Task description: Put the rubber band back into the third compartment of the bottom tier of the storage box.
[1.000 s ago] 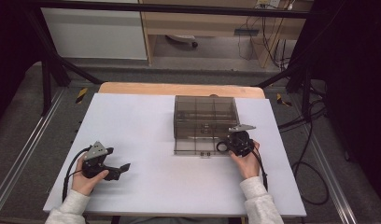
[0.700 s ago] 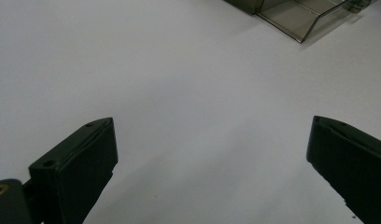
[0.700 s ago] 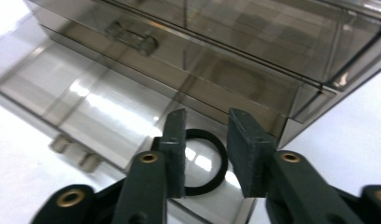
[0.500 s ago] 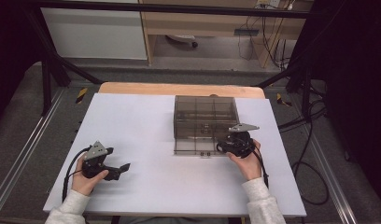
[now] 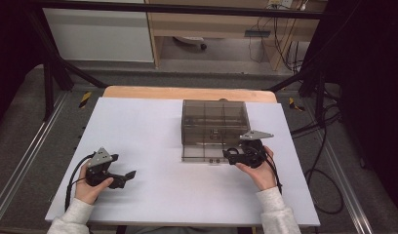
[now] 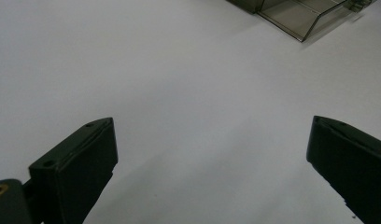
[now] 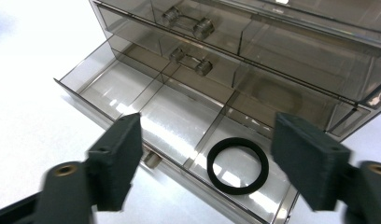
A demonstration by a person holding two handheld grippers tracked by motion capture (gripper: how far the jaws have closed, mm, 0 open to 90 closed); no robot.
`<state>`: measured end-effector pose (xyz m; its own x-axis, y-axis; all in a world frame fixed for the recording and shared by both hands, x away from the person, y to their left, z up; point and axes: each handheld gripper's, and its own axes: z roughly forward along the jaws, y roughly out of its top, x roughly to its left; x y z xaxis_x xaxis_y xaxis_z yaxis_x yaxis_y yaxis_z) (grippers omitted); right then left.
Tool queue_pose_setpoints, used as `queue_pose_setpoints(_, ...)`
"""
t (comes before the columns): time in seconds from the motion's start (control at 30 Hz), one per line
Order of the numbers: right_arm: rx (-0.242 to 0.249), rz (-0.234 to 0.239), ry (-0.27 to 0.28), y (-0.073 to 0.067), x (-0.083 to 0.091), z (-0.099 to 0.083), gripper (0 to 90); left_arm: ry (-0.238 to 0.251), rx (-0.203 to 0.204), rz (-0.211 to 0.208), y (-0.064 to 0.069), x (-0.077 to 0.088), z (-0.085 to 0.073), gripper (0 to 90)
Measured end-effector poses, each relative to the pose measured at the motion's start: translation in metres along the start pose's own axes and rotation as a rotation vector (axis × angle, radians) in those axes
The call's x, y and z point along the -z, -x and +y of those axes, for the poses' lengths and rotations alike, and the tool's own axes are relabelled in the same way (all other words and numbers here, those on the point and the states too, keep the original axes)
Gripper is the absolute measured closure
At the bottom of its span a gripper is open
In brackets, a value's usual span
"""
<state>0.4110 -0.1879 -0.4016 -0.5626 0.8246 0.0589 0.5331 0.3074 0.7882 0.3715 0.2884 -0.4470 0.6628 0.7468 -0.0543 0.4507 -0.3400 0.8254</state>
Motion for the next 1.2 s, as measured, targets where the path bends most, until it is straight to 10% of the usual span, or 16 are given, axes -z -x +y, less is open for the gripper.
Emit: queue_pose_setpoints(1.2,-0.006,0.029,-0.012,-0.013,0.007,-0.023,3.2,0.004,0.005,-0.006,0.000,0.000,0.000,1.5)
